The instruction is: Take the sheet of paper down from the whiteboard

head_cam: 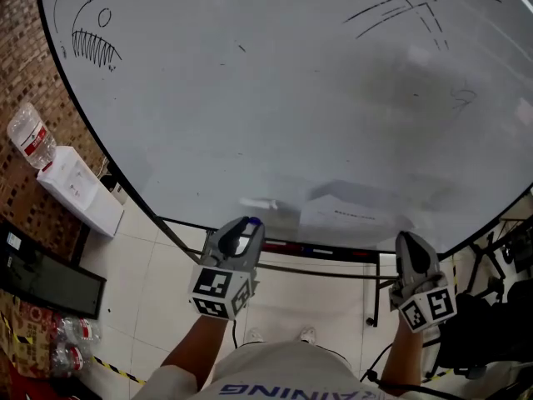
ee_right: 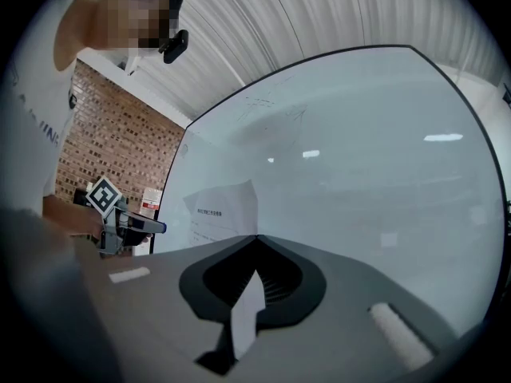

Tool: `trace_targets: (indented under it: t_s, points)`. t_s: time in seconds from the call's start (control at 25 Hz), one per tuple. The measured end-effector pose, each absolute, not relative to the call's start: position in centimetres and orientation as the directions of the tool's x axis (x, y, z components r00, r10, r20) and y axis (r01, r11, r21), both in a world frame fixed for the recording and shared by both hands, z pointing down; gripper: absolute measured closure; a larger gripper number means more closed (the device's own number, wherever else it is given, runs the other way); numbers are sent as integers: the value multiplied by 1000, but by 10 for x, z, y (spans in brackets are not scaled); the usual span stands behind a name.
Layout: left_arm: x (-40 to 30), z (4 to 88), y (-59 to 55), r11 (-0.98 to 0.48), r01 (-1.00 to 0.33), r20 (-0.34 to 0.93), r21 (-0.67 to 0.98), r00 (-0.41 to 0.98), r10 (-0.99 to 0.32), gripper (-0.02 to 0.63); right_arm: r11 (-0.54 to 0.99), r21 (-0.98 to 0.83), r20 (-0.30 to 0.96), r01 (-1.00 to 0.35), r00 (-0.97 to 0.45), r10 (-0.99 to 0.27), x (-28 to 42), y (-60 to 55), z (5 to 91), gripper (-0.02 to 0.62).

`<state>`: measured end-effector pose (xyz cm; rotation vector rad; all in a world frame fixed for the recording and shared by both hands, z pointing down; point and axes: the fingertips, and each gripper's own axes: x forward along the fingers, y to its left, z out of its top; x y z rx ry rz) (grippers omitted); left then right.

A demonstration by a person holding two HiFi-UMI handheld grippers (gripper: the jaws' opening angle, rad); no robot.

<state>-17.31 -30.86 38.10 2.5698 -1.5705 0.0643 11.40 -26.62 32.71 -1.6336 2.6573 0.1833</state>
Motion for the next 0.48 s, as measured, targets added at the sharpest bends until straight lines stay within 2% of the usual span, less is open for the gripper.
trace_targets:
  t_s: [0.48]
  points:
    - [-148, 378, -302, -488, -873, 108, 25, 487, -867, 477, 420, 81, -65, -904, -426, -903, 134, -257, 342, 589]
